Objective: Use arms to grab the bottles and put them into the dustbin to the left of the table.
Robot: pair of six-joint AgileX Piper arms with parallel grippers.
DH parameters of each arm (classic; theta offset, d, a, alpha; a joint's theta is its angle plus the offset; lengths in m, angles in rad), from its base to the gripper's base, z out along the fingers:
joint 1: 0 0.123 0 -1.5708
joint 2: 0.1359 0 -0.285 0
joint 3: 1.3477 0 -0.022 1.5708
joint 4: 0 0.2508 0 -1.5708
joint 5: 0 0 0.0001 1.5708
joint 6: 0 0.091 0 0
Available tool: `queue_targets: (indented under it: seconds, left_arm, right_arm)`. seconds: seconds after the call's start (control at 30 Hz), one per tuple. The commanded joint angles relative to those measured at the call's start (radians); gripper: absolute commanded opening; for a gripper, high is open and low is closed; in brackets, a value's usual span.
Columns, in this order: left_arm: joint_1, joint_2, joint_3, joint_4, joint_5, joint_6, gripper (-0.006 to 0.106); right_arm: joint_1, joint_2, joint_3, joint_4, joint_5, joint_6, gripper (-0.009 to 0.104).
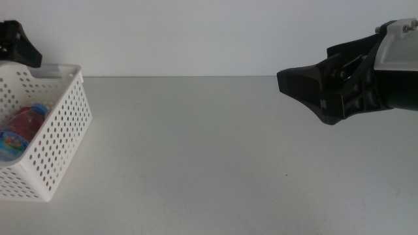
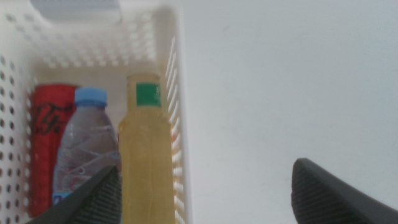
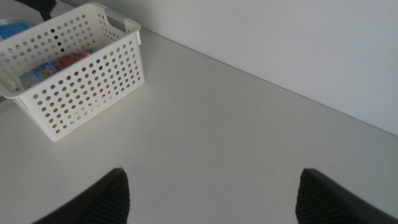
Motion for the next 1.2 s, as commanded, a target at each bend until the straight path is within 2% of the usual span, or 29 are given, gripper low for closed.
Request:
queue_targets:
  seconds: [0.0, 0.1, 0.23, 0.37, 0.47, 0.63, 0.83, 1.17]
  left_arm:
    - [-0.007, -0.104, -0.032, -0.073, -0.017, 0.032, 0.094]
    - [-0.007, -0.187, -0.031, -0.132, -0.011, 0.066, 0.094]
    - [-0.015, -0.299, -0.029, -0.113, -0.008, 0.047, 0.094]
    - [-0.116, -0.396, -0.029, 0.050, -0.054, -0.082, 0.094]
    - [-0.239, -0.458, -0.028, 0.187, -0.078, -0.170, 0.094]
    - [-0.426, -0.582, 0.092, 0.288, -0.220, -0.314, 0.094]
    - [-0.482, -0.667, 0.240, 0.305, -0.408, -0.357, 0.094]
    - [-0.482, -0.660, 0.240, 0.309, -0.428, -0.357, 0.093]
  right_arm:
    - [-0.001, -0.017, -0.036, -0.013, -0.067, -0.009, 0.073]
    - [-0.001, -0.017, -0.036, -0.013, -0.067, -0.009, 0.073]
    - [-0.001, -0.017, -0.036, -0.013, -0.067, -0.009, 0.073]
    - [-0.001, -0.017, -0.036, -0.013, -0.067, -0.009, 0.073]
    - [-0.001, -0.017, -0.036, -0.013, -0.067, -0.009, 0.073]
    - [-0.001, -0.017, -0.036, -0.013, -0.067, -0.009, 0.073]
    - [-0.001, -0.017, -0.036, -0.013, -0.067, -0.009, 0.073]
    - [-0.001, -0.017, -0.036, -0.013, -0.067, -0.009, 0.073]
